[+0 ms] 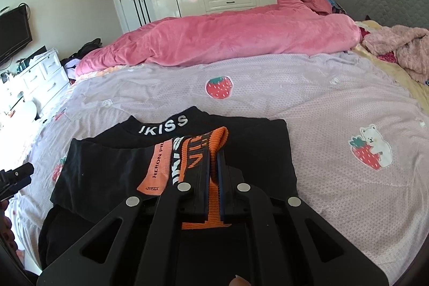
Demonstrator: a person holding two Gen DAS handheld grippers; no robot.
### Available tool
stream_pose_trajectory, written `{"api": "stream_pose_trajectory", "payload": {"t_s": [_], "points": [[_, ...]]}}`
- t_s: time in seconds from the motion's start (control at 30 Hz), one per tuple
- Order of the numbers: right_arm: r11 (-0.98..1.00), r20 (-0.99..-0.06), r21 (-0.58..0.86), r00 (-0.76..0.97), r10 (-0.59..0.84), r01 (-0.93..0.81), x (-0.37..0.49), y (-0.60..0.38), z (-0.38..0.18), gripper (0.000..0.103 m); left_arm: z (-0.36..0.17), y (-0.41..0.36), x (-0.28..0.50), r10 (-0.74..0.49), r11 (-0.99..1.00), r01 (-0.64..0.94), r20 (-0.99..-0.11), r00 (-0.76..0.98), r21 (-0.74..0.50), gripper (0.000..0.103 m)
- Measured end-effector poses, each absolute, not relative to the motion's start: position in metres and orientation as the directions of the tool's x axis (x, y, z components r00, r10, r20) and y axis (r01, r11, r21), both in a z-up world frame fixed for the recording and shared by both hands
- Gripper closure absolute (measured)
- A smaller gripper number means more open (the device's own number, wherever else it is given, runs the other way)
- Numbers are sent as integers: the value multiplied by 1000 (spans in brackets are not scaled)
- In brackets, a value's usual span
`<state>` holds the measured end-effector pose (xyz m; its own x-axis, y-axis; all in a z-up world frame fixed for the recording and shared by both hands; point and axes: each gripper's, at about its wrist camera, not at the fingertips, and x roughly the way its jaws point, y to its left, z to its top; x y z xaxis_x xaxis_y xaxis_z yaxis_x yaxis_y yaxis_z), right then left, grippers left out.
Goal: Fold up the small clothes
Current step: 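Press the orange-cuffed socks onto the sweatshirt chest with the right tool and open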
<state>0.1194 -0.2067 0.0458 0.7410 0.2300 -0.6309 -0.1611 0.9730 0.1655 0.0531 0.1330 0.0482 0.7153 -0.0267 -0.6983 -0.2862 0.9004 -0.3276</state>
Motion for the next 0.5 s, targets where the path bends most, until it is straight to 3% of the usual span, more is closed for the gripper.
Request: {"api": "stream_pose_trajectory", "payload": {"t_s": [0.5], "points": [[983, -664, 171, 731, 160, -59, 122, -232, 40, 95, 15, 89, 101, -40, 954, -205, -774, 632, -217, 38]]}}
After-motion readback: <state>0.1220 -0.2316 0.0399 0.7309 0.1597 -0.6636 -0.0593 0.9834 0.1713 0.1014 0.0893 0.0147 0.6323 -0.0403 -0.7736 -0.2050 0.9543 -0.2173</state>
